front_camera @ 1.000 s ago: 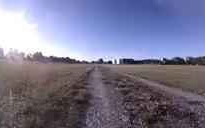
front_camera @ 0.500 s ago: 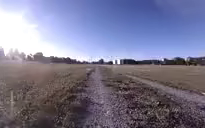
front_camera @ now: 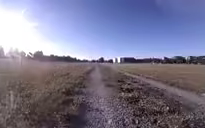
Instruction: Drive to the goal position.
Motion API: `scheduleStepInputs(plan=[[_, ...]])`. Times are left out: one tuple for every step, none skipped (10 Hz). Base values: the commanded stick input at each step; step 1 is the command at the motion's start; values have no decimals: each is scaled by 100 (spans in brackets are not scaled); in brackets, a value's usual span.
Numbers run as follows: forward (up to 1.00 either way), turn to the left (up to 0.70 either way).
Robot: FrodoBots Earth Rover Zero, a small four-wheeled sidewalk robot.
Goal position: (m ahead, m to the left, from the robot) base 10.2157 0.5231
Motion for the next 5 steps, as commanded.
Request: scheduleStepInputs(plan=[[50, 0], [50, 0], [50, 0], [50, 0], [50, 0]])
